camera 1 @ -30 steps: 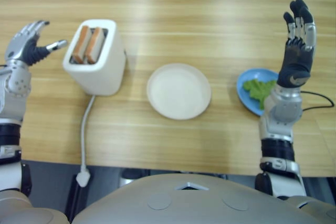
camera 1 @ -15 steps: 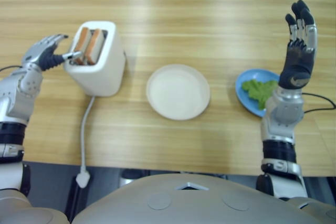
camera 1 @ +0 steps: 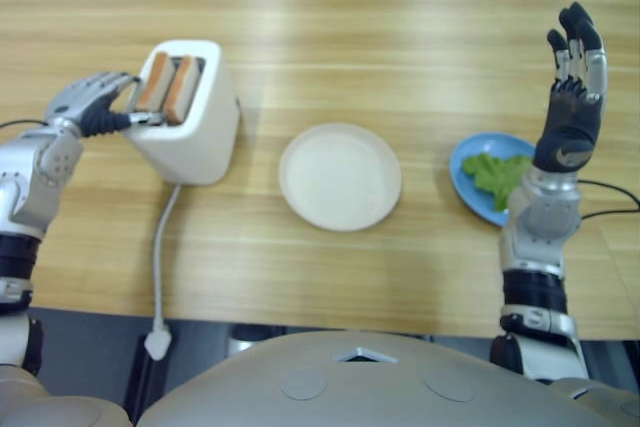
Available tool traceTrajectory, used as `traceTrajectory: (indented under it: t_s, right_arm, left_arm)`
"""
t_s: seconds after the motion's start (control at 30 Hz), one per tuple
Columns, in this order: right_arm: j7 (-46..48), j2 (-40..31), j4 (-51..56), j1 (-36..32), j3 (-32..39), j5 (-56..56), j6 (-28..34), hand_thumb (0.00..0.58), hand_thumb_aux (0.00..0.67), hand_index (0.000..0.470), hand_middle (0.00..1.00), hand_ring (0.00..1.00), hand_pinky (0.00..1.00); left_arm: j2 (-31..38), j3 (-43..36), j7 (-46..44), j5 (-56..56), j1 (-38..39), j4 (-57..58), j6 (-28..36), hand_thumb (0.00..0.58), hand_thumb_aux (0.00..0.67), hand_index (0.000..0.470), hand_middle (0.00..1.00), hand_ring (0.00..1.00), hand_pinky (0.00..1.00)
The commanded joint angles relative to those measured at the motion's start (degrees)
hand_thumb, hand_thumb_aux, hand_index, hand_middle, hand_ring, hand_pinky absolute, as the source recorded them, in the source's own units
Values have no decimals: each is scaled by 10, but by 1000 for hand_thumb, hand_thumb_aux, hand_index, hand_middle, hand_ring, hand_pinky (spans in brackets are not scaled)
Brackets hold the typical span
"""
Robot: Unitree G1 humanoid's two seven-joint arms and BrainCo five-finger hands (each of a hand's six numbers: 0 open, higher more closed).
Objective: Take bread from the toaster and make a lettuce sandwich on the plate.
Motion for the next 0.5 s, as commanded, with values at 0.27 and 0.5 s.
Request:
traceTrajectory:
  t_s: [0.27, 0.5]
  right_arm:
    - [-5, 0, 0, 9, -15, 1, -11, 0, 0, 0, 0, 0, 0]
    - [-6, 6, 9, 12, -14, -2, -19, 0, 0, 0, 0, 0, 0]
  left_arm:
    - [-21, -57, 7, 39, -59, 32, -2, 580, 670, 460, 0, 0, 0]
    - [-73, -43, 39, 4, -88, 46, 5, 580, 670, 460, 0, 0, 0]
